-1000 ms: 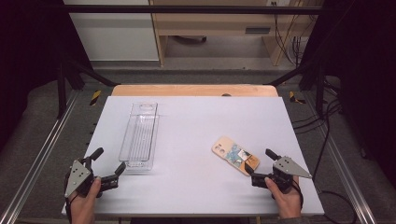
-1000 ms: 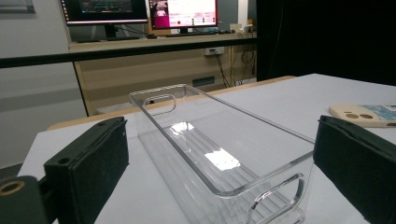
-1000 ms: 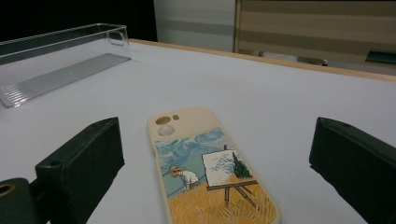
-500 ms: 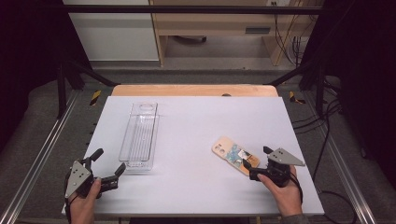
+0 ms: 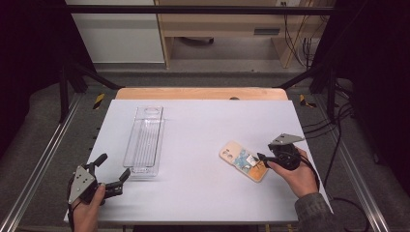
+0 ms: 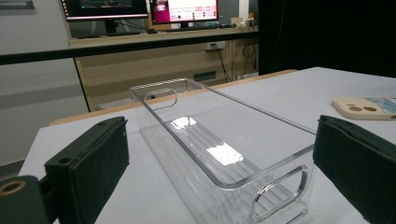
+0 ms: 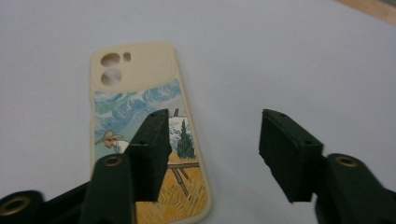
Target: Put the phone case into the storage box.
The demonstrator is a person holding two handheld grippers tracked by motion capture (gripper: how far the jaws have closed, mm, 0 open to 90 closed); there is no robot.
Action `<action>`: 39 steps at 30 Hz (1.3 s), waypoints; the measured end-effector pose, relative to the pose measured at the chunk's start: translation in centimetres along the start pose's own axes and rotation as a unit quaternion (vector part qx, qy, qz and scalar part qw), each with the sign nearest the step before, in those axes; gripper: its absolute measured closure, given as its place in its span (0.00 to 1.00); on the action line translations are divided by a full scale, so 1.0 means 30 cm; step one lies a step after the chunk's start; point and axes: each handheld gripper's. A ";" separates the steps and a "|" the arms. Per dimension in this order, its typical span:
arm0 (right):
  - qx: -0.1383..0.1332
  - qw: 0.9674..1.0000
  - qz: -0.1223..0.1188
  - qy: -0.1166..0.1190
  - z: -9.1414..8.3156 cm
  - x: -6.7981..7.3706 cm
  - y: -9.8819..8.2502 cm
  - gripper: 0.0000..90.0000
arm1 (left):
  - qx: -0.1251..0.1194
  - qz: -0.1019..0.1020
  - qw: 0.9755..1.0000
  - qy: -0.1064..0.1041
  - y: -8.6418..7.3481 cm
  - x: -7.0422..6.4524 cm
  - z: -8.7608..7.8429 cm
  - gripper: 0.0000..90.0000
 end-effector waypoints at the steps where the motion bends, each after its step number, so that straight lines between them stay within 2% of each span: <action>1: 0.005 1.000 0.000 0.001 0.009 -0.004 -0.003 0.60 | 0.000 0.000 1.000 0.001 0.000 0.001 -0.001 0.04; 2: 0.015 1.000 0.003 0.006 0.029 -0.012 -0.009 0.68 | -0.001 -0.001 1.000 0.001 0.001 0.001 -0.002 0.04; 3: 0.015 1.000 0.003 0.006 0.029 -0.012 -0.009 0.68 | -0.001 0.000 1.000 0.001 0.001 0.001 -0.003 0.04; 5: 0.023 1.000 0.002 0.011 0.048 -0.016 -0.013 0.77 | -0.001 0.001 1.000 0.001 0.002 0.001 -0.004 0.04; 6: 0.026 1.000 0.006 0.015 0.063 -0.021 -0.016 0.84 | -0.001 0.001 1.000 0.001 0.002 0.001 -0.004 0.04; 7: 0.026 1.000 0.006 0.015 0.063 -0.021 -0.016 0.84 | 0.000 0.001 1.000 0.001 0.002 0.001 -0.004 0.04; 10: 0.037 0.999 0.010 0.017 0.085 -0.032 -0.022 0.93 | 0.000 0.001 1.000 0.000 0.000 0.000 -0.001 0.04; 12: 0.054 0.998 0.013 0.021 0.107 -0.039 -0.024 1.00 | 0.001 0.001 1.000 -0.001 0.000 0.000 -0.001 0.04; 18: 0.072 0.997 0.023 0.024 0.142 -0.049 -0.031 1.00 | 0.000 0.001 1.000 0.000 0.000 0.001 -0.001 0.04; 19: 0.074 0.996 0.024 0.033 0.153 -0.047 -0.034 1.00 | 0.001 0.001 1.000 0.000 0.000 0.000 -0.001 0.04; 24: 0.074 0.996 0.021 0.043 0.164 -0.046 -0.034 1.00 | 0.000 0.001 1.000 -0.002 0.001 -0.001 -0.001 0.04; 31: 0.067 0.996 0.034 0.052 0.177 -0.047 -0.037 1.00 | 0.001 0.001 1.000 -0.003 0.001 -0.002 0.000 0.04; 36: 0.065 0.995 0.018 0.068 0.182 -0.011 -0.031 1.00 | 0.001 0.001 1.000 -0.002 0.001 -0.002 0.000 0.04; 39: 0.063 0.995 0.011 0.082 0.194 0.029 -0.017 1.00 | 0.001 0.002 1.000 -0.002 0.002 -0.003 -0.001 0.04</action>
Point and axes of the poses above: each handheld gripper's, and its own axes: z roughly forward along the jaws, y roughly out of its top, x roughly to its left, and after that the axes turned 11 degrees about -x, right-handed
